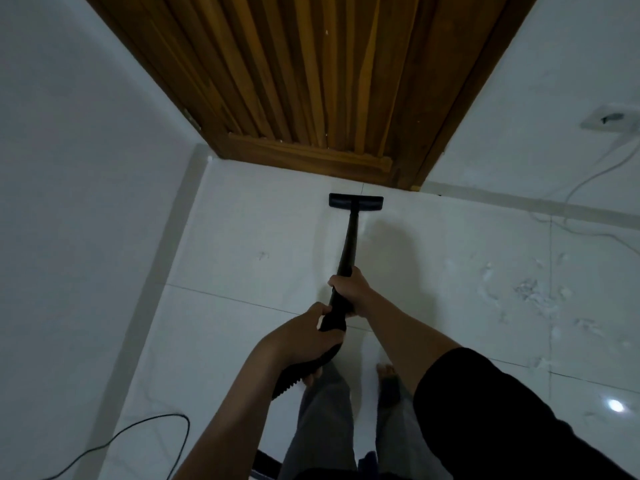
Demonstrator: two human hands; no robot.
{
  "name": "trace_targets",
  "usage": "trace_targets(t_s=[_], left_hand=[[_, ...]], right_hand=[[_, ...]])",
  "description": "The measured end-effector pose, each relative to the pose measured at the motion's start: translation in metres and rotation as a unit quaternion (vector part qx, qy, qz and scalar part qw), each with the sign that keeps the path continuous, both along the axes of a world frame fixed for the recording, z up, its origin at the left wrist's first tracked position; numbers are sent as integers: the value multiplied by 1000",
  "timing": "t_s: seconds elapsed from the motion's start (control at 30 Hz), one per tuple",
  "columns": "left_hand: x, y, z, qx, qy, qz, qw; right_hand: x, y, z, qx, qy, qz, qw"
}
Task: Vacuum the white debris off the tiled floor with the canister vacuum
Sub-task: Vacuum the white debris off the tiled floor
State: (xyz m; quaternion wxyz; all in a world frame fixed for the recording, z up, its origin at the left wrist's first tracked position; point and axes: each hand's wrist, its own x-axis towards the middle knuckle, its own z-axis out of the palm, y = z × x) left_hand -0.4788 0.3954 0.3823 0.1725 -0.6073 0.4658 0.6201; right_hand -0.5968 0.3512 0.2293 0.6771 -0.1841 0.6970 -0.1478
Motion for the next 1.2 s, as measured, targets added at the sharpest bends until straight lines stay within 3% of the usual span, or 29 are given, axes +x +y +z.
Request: trace_targets(t_s=[0.37,0.6,1.2], left_hand=[[36,-43,1,-8,14,-36,999],[41,-46,-8,-9,-28,-78,997],[48,82,20,3,-47,-85,995]], right_hand=[[33,-34,-8,-5,-2,-43,999],[34,-34,-7,-10,-5,-39,999],[47,95,26,32,-44,11,998]])
